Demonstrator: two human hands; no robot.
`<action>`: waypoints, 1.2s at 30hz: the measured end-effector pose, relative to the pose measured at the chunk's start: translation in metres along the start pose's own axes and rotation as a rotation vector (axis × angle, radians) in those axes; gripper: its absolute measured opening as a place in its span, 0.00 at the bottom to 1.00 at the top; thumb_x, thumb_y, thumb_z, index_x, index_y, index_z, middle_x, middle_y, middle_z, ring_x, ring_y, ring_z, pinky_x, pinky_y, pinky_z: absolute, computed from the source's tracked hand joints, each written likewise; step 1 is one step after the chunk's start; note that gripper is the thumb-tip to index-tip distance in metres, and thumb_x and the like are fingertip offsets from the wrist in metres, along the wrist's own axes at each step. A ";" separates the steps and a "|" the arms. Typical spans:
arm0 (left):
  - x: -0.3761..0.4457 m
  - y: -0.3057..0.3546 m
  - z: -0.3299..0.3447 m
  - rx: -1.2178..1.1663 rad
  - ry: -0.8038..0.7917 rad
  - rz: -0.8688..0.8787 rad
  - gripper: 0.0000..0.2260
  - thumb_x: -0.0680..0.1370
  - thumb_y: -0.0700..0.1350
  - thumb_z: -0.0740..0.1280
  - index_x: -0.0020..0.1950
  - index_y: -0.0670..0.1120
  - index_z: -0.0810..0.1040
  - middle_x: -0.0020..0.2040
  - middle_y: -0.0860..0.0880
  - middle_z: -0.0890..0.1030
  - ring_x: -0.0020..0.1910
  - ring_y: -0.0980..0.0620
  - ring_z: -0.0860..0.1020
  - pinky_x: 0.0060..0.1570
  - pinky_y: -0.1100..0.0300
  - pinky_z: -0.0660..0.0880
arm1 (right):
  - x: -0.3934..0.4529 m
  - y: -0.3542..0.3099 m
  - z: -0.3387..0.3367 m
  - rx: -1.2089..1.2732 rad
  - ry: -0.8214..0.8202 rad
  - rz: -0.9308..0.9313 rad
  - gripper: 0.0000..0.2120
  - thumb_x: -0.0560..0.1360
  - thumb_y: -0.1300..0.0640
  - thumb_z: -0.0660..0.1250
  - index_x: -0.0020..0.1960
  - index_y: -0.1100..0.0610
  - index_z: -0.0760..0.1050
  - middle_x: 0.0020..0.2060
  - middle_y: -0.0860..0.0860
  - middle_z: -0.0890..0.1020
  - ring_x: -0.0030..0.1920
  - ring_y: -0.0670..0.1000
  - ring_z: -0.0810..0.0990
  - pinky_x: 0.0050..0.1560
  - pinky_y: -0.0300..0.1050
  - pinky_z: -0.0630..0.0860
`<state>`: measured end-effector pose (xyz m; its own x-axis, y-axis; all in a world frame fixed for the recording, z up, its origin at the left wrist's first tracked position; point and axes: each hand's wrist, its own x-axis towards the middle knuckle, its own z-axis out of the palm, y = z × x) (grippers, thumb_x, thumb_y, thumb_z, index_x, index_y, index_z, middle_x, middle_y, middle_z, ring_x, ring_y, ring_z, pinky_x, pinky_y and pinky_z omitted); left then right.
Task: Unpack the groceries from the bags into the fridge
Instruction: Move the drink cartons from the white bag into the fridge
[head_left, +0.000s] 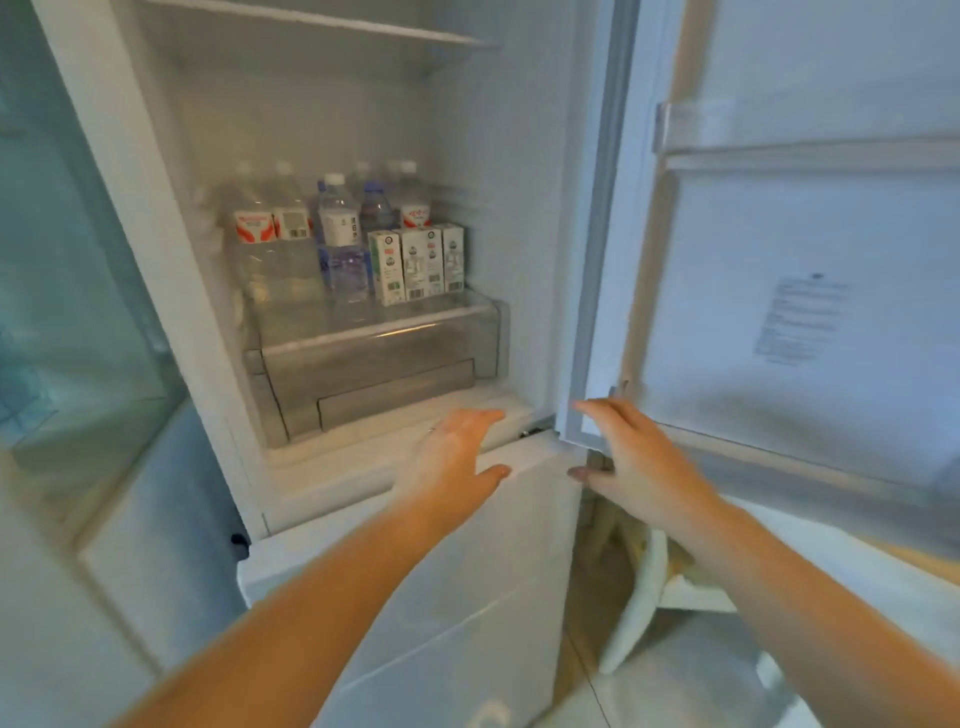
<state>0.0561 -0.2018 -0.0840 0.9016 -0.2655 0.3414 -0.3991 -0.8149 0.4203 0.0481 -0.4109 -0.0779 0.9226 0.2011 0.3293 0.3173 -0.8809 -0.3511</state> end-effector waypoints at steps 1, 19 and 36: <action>-0.004 0.013 0.011 0.003 -0.022 0.030 0.26 0.75 0.52 0.67 0.72 0.53 0.64 0.70 0.52 0.67 0.69 0.52 0.66 0.68 0.59 0.61 | -0.018 0.010 -0.004 -0.008 0.002 0.037 0.32 0.72 0.49 0.71 0.72 0.49 0.60 0.69 0.47 0.65 0.67 0.50 0.66 0.64 0.46 0.67; -0.053 0.358 0.264 -0.192 -0.459 0.492 0.26 0.76 0.53 0.67 0.72 0.53 0.63 0.70 0.52 0.68 0.69 0.51 0.66 0.67 0.55 0.65 | -0.362 0.272 -0.160 -0.191 0.033 0.682 0.33 0.72 0.49 0.71 0.73 0.51 0.60 0.69 0.50 0.65 0.68 0.51 0.66 0.65 0.45 0.66; 0.004 0.537 0.442 -0.212 -0.534 0.491 0.26 0.75 0.50 0.68 0.71 0.51 0.65 0.68 0.51 0.70 0.66 0.51 0.68 0.61 0.59 0.66 | -0.438 0.496 -0.223 -0.116 -0.051 0.754 0.33 0.73 0.50 0.70 0.73 0.50 0.59 0.69 0.50 0.65 0.66 0.51 0.68 0.61 0.43 0.68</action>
<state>-0.0813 -0.8680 -0.2287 0.5483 -0.8303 0.0997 -0.7508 -0.4363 0.4960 -0.2477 -1.0317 -0.2013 0.8901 -0.4558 -0.0048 -0.4251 -0.8262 -0.3697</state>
